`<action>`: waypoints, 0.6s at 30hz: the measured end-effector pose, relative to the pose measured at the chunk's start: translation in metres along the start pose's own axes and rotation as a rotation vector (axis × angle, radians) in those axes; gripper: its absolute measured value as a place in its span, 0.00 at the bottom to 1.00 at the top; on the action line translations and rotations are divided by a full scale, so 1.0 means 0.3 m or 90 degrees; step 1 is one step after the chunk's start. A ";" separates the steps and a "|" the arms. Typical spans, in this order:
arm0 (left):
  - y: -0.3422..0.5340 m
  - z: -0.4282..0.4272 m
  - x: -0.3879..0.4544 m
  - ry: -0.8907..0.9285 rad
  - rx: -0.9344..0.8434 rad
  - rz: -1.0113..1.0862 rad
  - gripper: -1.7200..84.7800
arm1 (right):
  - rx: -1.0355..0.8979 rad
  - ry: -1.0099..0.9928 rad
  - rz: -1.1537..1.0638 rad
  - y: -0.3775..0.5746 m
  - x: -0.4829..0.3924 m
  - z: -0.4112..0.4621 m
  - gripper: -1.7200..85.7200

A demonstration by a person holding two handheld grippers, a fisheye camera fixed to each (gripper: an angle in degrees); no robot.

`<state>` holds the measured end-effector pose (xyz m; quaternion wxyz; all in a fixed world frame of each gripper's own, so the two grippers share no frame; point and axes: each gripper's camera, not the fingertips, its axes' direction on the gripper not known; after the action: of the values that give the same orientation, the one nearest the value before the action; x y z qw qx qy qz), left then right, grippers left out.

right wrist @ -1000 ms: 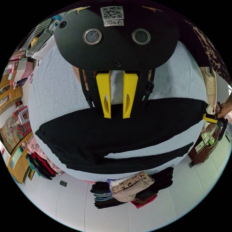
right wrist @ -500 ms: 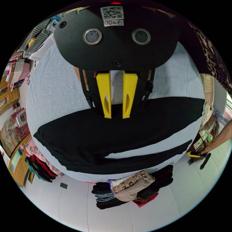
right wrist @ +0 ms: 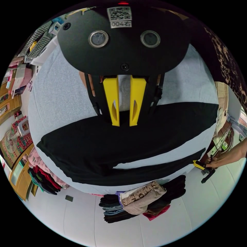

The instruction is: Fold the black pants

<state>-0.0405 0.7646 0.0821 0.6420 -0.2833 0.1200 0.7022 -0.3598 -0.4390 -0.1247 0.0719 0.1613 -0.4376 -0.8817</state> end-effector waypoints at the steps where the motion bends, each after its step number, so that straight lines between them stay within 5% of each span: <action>1: -0.001 0.001 0.010 -0.006 0.003 0.000 0.13 | 0.000 0.000 0.000 -0.010 0.003 0.004 0.08; 6: 0.011 -0.004 0.063 0.014 -0.004 0.002 0.05 | 0.000 0.006 -0.002 -0.053 0.016 0.020 0.08; 18: 0.237 -0.272 0.500 -0.092 0.189 0.031 0.03 | 0.000 0.013 -0.005 -0.196 0.086 0.068 0.08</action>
<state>-0.0918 0.8359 -0.0807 0.6666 -0.1311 0.1831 0.7106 -0.3902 -0.3950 -0.1655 0.0728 0.1719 -0.4358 -0.8805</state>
